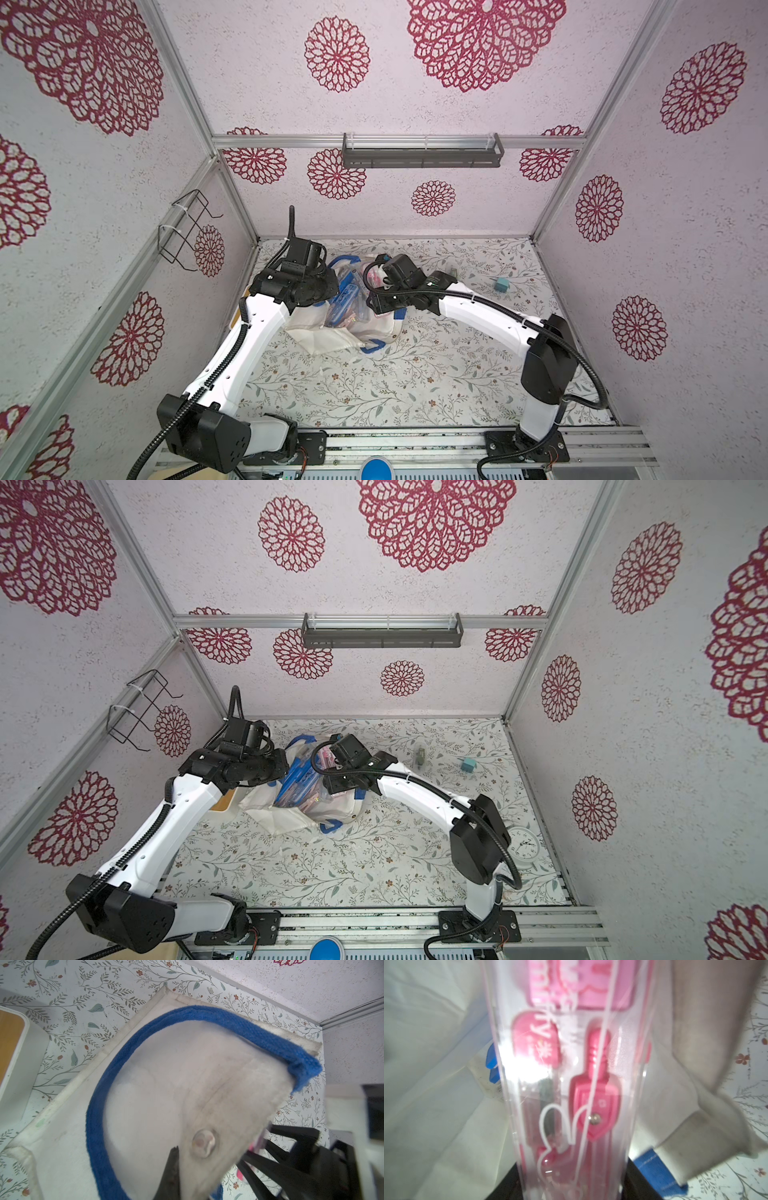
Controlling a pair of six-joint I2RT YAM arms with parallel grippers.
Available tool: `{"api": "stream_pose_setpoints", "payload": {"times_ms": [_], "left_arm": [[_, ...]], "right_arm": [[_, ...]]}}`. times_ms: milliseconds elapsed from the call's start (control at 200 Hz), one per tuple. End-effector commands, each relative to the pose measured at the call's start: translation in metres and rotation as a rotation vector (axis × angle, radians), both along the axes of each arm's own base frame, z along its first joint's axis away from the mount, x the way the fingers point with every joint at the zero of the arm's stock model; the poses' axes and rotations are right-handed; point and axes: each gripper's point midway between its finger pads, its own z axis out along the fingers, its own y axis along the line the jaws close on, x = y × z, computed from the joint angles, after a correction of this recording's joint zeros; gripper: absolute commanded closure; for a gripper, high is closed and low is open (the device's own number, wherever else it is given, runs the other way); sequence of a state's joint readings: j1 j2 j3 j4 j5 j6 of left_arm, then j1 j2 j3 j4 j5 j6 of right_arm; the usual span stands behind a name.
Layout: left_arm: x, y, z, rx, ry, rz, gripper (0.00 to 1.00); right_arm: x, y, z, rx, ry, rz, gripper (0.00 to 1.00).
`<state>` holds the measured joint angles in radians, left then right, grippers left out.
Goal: Take out the compass set from the canvas bag
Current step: Pick up the compass set from the canvas bag, then place the compass set at the center of the board.
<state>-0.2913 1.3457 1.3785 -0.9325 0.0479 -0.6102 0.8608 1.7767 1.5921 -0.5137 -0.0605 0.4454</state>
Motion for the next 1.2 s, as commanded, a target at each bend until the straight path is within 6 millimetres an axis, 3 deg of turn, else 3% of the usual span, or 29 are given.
{"api": "stream_pose_setpoints", "payload": {"times_ms": [0, 220, 390, 515, 750, 951, 1191], "left_arm": [[0.003, 0.005, 0.009, -0.005, -0.031, 0.018, 1.0], [0.003, 0.006, 0.009, -0.008, -0.034, 0.022, 1.0], [0.005, 0.005, 0.012, -0.017, -0.041, 0.013, 1.0], [0.006, 0.004, 0.014, -0.018, -0.045, 0.007, 1.0], [0.007, 0.003, 0.016, -0.018, -0.052, -0.002, 1.0], [0.007, 0.003, 0.019, -0.014, -0.058, -0.007, 1.0], [0.007, 0.005, 0.021, -0.017, -0.067, 0.003, 1.0]], "right_arm": [[-0.002, -0.025, 0.035, 0.032, -0.07, -0.036, 0.58], [0.008, -0.094, 0.063, 0.032, -0.134, -0.173, 0.58], [0.036, -0.157, 0.056, -0.032, -0.129, -0.296, 0.58], [0.064, -0.202, 0.031, -0.126, -0.095, -0.377, 0.58], [0.126, -0.269, -0.041, -0.252, 0.045, -0.514, 0.57], [0.176, -0.301, -0.102, -0.324, 0.19, -0.562, 0.57], [0.215, -0.316, -0.131, -0.356, 0.267, -0.571, 0.56]]}}
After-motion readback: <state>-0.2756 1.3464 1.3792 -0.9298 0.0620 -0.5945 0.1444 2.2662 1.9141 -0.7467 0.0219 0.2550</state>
